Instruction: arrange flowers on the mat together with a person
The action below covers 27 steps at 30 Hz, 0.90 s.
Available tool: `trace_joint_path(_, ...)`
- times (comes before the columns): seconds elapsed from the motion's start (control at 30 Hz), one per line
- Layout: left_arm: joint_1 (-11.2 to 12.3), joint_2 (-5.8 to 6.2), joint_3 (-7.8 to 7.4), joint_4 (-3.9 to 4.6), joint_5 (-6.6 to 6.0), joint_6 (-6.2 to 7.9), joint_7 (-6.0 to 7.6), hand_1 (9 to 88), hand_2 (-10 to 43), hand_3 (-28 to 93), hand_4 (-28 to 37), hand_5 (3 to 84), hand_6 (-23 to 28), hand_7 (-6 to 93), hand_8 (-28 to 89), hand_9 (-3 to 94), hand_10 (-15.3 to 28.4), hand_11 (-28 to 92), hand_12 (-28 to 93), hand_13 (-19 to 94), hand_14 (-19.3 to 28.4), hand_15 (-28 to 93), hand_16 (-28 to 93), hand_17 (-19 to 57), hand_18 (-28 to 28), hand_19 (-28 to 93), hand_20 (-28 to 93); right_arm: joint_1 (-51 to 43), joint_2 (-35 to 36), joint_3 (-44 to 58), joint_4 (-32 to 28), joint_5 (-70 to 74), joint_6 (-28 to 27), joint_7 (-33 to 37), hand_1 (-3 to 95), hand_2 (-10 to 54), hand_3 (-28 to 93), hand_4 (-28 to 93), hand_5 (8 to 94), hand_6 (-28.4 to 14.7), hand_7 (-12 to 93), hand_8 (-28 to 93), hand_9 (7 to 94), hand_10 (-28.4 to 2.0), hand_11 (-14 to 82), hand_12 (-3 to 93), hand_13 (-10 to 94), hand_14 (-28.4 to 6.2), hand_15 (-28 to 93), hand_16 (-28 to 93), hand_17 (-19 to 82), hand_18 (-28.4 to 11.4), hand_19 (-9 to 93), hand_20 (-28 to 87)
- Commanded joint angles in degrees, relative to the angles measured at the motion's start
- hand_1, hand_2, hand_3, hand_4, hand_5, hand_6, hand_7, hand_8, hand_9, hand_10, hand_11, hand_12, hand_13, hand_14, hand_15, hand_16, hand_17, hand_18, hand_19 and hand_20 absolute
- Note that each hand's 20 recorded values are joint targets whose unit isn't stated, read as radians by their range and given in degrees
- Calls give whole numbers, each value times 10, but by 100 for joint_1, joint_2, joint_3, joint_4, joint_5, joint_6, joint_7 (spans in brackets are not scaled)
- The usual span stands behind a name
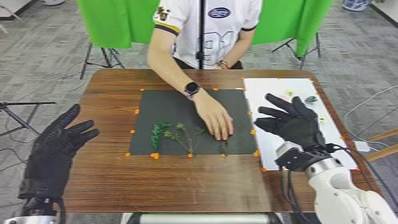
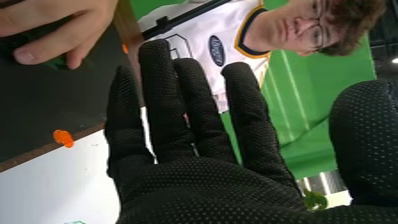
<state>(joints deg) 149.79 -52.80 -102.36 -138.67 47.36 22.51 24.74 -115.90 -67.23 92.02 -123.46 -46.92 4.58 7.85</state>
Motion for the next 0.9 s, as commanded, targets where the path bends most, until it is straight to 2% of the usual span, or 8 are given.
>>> trace_joint_path(0.03,53,35,44,-1,-34,66,11,176,5,770,-283,302,42,152,-110,331,186,233,111,228,262,501,-83,-118,215,437,141,-73,-34,19,-35,-57,4,-18,172,86,713,-265,459,-34,127,-105,470,-197,161,147,388,-208,534,85,93,-244,568,157)
trace_joint_path(0.4,-5,6,28,21,-8,5,-85,178,6,769,-283,302,43,153,-110,331,186,233,111,228,262,501,-84,-118,215,438,140,-98,-47,53,-49,-67,-17,-2,172,86,711,-264,460,-33,128,-106,471,-197,160,147,390,-207,534,85,93,-245,568,156)
trace_joint_path(0.43,31,18,32,14,-23,38,-42,178,6,770,-283,302,42,153,-110,331,186,234,111,228,262,501,-84,-118,215,438,140,-69,-65,58,-31,-83,-52,22,173,86,711,-264,460,-34,128,-106,472,-197,161,147,390,-207,534,84,94,-245,568,156)
trace_joint_path(0.6,-1,-2,36,21,-10,14,-111,179,6,771,-283,303,43,153,-110,332,186,234,111,228,261,500,-84,-118,215,438,139,-33,41,81,11,-63,38,-8,177,80,721,-260,461,-34,128,-106,472,-197,160,147,391,-207,535,84,94,-246,569,156)
trace_joint_path(0.8,-17,32,49,16,-8,25,-107,180,8,771,-283,303,43,153,-110,331,185,235,111,228,262,501,-84,-118,214,438,139,253,414,67,120,-747,483,214,198,64,746,-254,459,-31,130,-107,468,-194,161,147,397,-206,537,85,107,-258,579,158)
trace_joint_path(0.9,-21,63,87,17,-38,62,-61,180,9,772,-283,303,44,152,-110,332,185,236,110,227,261,499,-85,-118,215,439,139,488,636,32,217,-1370,771,540,202,63,746,-252,455,-30,131,-107,461,-193,161,147,404,-205,543,85,118,-264,588,158)
